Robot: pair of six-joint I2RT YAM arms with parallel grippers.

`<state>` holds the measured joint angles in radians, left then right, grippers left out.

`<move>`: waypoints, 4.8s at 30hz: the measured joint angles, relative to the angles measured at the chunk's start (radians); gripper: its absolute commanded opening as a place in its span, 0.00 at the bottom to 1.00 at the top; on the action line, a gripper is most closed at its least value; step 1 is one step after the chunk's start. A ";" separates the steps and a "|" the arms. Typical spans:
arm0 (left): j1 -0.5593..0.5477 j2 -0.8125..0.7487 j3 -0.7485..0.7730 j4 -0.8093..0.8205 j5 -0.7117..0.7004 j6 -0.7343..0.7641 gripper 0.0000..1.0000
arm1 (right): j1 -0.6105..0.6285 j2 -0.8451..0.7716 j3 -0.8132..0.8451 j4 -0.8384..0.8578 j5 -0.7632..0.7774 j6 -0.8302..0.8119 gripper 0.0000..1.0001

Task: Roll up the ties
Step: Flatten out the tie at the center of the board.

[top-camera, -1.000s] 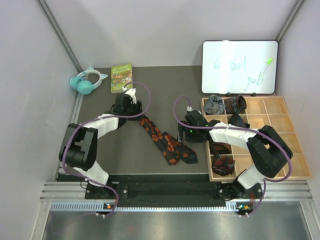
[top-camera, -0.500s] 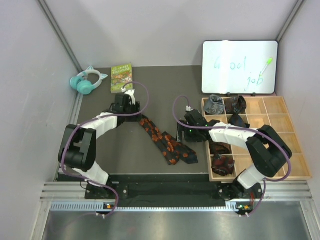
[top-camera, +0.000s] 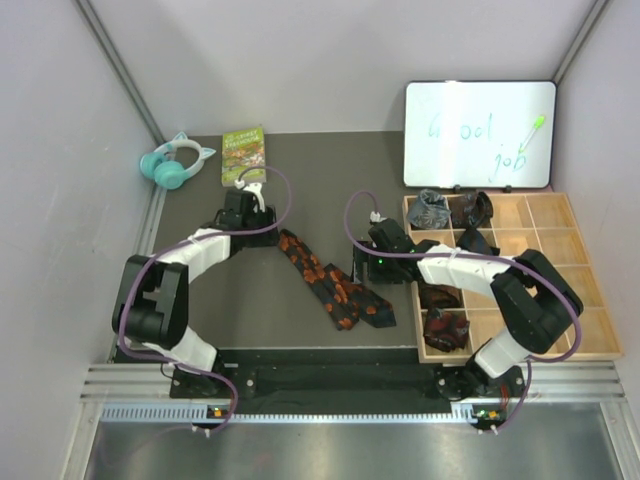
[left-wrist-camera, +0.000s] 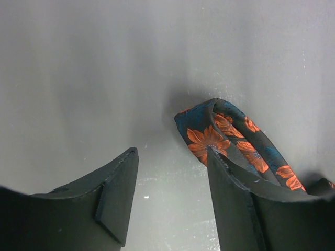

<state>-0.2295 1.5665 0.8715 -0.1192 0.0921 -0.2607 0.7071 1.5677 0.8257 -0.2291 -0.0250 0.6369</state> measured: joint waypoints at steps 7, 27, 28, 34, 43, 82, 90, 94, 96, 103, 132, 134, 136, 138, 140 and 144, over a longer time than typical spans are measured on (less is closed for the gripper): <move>0.000 0.097 0.034 -0.003 0.016 0.002 0.58 | 0.000 0.003 0.000 0.006 -0.005 -0.001 0.77; -0.004 0.256 0.215 -0.026 0.059 0.023 0.59 | 0.000 0.037 0.027 0.029 -0.050 -0.016 0.76; -0.005 0.265 0.223 -0.026 0.063 0.023 0.58 | 0.000 0.037 0.027 0.030 -0.052 -0.017 0.76; -0.024 0.305 0.275 -0.032 0.068 0.023 0.53 | -0.003 0.039 0.027 0.035 -0.064 -0.024 0.76; -0.061 0.358 0.352 -0.074 0.045 0.025 0.35 | -0.012 0.045 0.027 0.050 -0.099 -0.027 0.76; 0.122 0.014 0.658 -0.544 -0.398 -0.164 0.00 | -0.043 0.044 0.000 0.109 -0.180 -0.028 0.75; 0.272 0.014 0.660 -0.643 -0.492 -0.164 0.00 | -0.044 0.045 0.000 0.111 -0.187 -0.034 0.75; 0.323 0.014 0.687 -0.669 -0.536 -0.158 0.00 | -0.045 0.047 0.001 0.112 -0.198 -0.041 0.75; 0.330 0.017 0.716 -0.679 -0.550 -0.154 0.00 | -0.045 0.049 0.002 0.112 -0.203 -0.044 0.75; 0.344 0.076 0.827 -0.654 -0.545 -0.150 0.00 | -0.045 0.077 0.028 0.109 -0.247 -0.064 0.75; 0.505 0.078 0.547 -0.471 -0.365 -0.243 0.00 | 0.235 0.182 0.279 -0.386 0.163 -0.030 0.99; 0.507 0.028 0.507 -0.469 -0.362 -0.243 0.00 | 0.253 0.185 0.279 -0.435 0.188 -0.023 0.99; 0.510 -0.008 0.480 -0.471 -0.357 -0.243 0.00 | 0.253 0.191 0.279 -0.462 0.202 -0.025 0.98; 0.512 -0.037 0.459 -0.472 -0.346 -0.243 0.00 | 0.252 0.207 0.291 -0.483 0.208 -0.035 0.86; 0.516 -0.054 0.441 -0.470 -0.340 -0.243 0.00 | 0.253 0.230 0.320 -0.502 0.207 -0.050 0.79; 0.533 -0.074 0.403 -0.471 -0.327 -0.241 0.00 | 0.255 0.252 0.345 -0.508 0.205 -0.068 0.44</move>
<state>0.3031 1.4921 1.2747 -0.5900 -0.2348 -0.5022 0.9619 1.8194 1.1709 -0.7368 0.1799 0.5686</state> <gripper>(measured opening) 0.012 0.672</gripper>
